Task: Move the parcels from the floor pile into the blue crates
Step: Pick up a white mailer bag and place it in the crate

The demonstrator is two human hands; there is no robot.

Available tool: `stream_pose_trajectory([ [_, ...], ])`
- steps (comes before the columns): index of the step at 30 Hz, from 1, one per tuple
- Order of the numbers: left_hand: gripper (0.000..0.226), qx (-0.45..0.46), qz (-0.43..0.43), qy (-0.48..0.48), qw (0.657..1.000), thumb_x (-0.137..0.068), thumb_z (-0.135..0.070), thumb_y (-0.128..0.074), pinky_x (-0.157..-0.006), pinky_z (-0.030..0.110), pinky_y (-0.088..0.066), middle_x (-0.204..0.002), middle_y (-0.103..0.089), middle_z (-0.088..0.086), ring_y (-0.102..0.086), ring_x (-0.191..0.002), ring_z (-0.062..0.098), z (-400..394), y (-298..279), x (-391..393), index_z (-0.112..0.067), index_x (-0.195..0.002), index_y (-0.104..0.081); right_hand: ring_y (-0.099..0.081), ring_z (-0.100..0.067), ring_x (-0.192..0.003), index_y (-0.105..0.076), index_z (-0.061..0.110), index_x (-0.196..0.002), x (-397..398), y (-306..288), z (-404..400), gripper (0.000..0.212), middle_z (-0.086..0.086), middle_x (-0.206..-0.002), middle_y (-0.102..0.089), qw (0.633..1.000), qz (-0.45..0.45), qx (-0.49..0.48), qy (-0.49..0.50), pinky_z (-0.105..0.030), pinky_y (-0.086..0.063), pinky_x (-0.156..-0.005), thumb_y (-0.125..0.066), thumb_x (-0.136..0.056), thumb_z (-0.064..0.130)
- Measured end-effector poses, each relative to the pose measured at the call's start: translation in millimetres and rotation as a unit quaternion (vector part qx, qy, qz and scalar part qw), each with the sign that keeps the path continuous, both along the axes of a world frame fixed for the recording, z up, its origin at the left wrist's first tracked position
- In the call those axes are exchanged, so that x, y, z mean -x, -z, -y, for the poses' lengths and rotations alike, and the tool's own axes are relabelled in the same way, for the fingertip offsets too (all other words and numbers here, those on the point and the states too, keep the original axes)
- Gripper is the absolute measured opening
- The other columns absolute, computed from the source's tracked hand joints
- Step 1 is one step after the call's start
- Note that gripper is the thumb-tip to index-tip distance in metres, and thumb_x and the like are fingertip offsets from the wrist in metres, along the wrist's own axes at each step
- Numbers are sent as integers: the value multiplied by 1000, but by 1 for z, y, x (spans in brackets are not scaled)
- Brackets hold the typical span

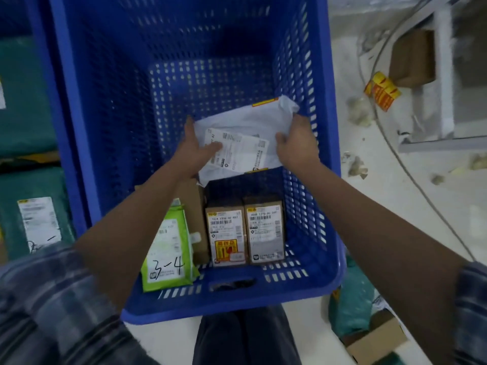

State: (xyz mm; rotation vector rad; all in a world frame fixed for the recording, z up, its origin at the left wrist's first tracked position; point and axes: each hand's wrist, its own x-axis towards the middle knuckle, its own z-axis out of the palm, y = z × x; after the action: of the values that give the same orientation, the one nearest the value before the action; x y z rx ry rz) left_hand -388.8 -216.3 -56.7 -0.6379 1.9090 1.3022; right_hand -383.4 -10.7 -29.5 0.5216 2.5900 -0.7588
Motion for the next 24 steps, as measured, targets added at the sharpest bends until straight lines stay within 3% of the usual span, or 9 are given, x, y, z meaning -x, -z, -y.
stream_pose_trajectory([
  [4,89,4,63,-40,997,-93,-32,-54,-82,30,-43,-149,-34,9,-49,-124,28,-19,33,6,-16,-149,13,-45,-31,-125,-22,4,-145,6,35,6,59,-17,-138,-44,999,14,-29,-15,-40,-42,-102,-48,-92,8],
  [7,91,9,95,-61,994,-89,-37,-57,-97,33,-42,-151,-29,11,-42,-130,30,-27,63,3,-14,-150,6,-47,-32,-125,-23,7,-145,0,70,2,66,-17,-136,-46,999,39,1,25,-43,-43,-103,-52,-86,2],
  [9,99,7,115,-97,989,-77,-45,-60,-106,45,-40,-149,-32,13,-42,-130,34,-31,80,1,-16,-151,0,-46,-32,-126,-18,10,-147,-6,94,-1,73,-15,-140,-43,997,61,33,41,-46,-42,-104,-53,-83,2],
  [11,98,22,125,-105,986,-74,-47,-57,-107,47,-39,-148,-33,13,-41,-130,34,-35,98,0,-18,-151,-4,-39,-31,-132,-5,12,-150,-16,113,-4,82,-13,-148,-32,993,102,39,34,-47,-37,-109,-53,-84,3],
  [14,84,69,151,-70,984,-89,-43,-51,-111,45,-33,-155,-19,14,-30,-137,35,-44,125,-5,-18,-152,-1,-31,-29,-138,9,12,-150,-35,136,-12,91,-13,-155,-20,988,139,69,17,-46,-32,-112,-55,-86,7],
  [17,84,101,179,-42,978,-87,-49,-48,-110,47,-34,-153,-23,16,-32,-135,37,-50,142,-14,-23,-151,0,-32,-35,-136,11,13,-150,-51,155,-17,96,-21,-154,-17,979,188,66,-48,-46,-35,-109,-61,-87,21],
  [20,81,109,207,-16,972,-89,-49,-46,-109,47,-34,-151,-25,16,-35,-132,37,-54,155,-27,-24,-151,0,-31,-39,-136,16,17,-149,-56,165,-16,93,-24,-154,-13,957,277,51,-73,-46,-35,-109,-54,-91,34],
  [22,78,115,210,0,971,-91,-46,-46,-109,46,-33,-152,-22,16,-34,-133,36,-55,159,-32,-23,-151,0,-30,-39,-137,19,20,-148,-55,172,-15,93,-23,-155,-10,948,305,57,-66,-47,-34,-111,-54,-91,35],
  [24,79,125,206,2,971,-91,-45,-47,-109,47,-33,-152,-21,17,-33,-133,37,-55,160,-32,-22,-151,-2,-22,-38,-141,25,23,-145,-54,176,-14,96,-19,-158,4,933,349,70,-50,-45,-30,-113,-53,-91,31],
])
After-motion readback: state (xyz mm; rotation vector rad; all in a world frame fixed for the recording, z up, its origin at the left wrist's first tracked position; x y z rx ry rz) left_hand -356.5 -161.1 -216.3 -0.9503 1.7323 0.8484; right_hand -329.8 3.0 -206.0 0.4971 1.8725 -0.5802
